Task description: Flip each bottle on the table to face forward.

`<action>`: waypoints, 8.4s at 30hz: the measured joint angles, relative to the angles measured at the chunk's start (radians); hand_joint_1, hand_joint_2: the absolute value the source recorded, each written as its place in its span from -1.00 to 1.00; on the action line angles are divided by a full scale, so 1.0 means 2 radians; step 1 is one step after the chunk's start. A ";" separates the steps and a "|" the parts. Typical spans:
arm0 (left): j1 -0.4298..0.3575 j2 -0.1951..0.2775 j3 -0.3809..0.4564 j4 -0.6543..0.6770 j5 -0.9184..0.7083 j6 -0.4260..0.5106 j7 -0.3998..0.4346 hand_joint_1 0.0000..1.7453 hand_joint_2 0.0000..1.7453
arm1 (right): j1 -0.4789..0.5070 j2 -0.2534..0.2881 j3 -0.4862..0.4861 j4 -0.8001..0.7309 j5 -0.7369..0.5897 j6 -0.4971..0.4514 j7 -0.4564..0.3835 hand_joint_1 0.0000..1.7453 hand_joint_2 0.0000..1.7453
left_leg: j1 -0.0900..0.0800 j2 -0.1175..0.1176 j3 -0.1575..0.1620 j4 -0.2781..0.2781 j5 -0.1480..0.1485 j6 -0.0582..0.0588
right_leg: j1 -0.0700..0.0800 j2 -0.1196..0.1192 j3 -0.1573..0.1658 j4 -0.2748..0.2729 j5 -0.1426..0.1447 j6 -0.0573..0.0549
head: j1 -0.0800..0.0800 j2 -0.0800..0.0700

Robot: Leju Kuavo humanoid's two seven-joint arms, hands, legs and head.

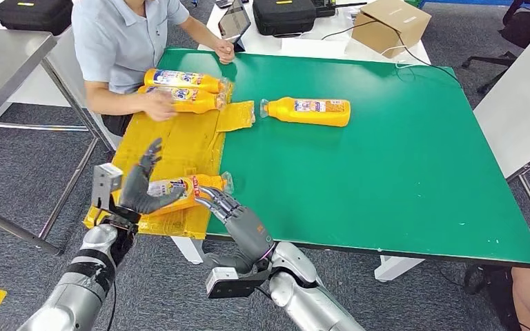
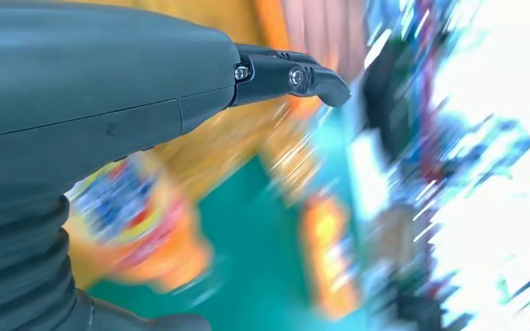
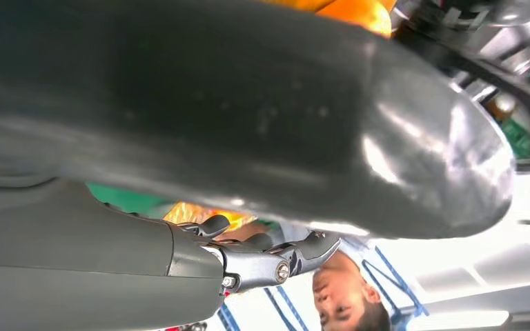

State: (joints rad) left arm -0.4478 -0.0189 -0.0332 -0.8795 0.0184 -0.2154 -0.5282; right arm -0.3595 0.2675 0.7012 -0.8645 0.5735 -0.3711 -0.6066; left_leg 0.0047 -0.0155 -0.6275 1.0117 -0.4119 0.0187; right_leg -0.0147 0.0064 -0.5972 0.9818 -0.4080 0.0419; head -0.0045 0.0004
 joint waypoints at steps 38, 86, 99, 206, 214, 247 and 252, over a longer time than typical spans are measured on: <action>0.246 -0.073 0.029 -0.409 0.079 0.116 -0.006 -1.00 1.00 | 0.125 -0.107 -0.162 -0.190 0.173 -0.043 0.157 -1.00 1.00 | 0.000 0.000 -0.002 0.000 -0.001 0.000 | 0.000 0.000 -0.002 -0.001 0.000 0.000 | 0.000 0.000; 0.220 -0.077 0.012 -0.395 0.096 0.114 0.025 -1.00 1.00 | -0.056 -0.121 -0.238 0.106 0.276 -0.007 0.260 -0.44 1.00 | 0.000 0.002 0.000 0.000 -0.001 0.000 | 0.000 0.000 -0.001 -0.001 0.000 0.000 | 0.000 0.000; 0.173 -0.077 -0.002 -0.340 0.122 0.098 0.035 -1.00 1.00 | -0.125 -0.101 -0.234 0.197 0.270 0.059 0.245 1.00 1.00 | 0.000 0.004 0.002 0.000 -0.001 0.000 | 0.000 0.003 0.001 -0.001 0.002 -0.001 | 0.000 0.000; 0.098 -0.086 -0.102 -0.216 0.126 0.196 0.097 1.00 1.00 | 0.016 -0.001 -0.038 0.023 -0.061 0.059 -0.012 -1.00 -1.00 | 0.000 0.003 -0.003 0.000 -0.001 0.000 | 0.001 0.003 -0.004 -0.001 0.001 -0.001 | 0.000 0.000; -0.034 -0.028 -0.092 -0.095 -0.123 0.251 0.159 0.96 1.00 | 0.030 -0.005 -0.073 0.028 -0.080 0.024 -0.027 -1.00 -1.00 | 0.000 0.003 -0.003 0.000 0.000 -0.001 | 0.000 0.003 -0.004 0.000 0.001 -0.001 | 0.000 0.000; -0.199 0.007 -0.199 0.233 -0.433 0.097 0.238 1.00 1.00 | 0.024 0.005 -0.091 0.035 -0.084 0.059 -0.037 -1.00 -1.00 | 0.000 0.003 -0.004 0.000 0.000 -0.001 | 0.000 0.003 -0.005 0.000 0.001 -0.001 | 0.000 0.000; -0.196 0.005 -0.201 0.250 -0.441 0.099 0.248 1.00 1.00 | 0.019 0.004 -0.082 0.035 -0.095 0.058 -0.037 -1.00 -1.00 | 0.000 0.003 -0.004 0.000 0.000 -0.001 | 0.000 0.003 -0.004 0.000 0.001 -0.001 | 0.000 0.000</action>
State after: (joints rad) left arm -0.8403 -0.0092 -0.4362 -0.3792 -0.8638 -0.0170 -0.0319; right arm -0.3221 0.2762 0.5371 -0.7942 0.3833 -0.2560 -0.6809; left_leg 0.0051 -0.0088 -0.6345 1.0121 -0.4116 0.0177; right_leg -0.0141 0.0118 -0.6057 0.9822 -0.4052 0.0393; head -0.0045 0.0004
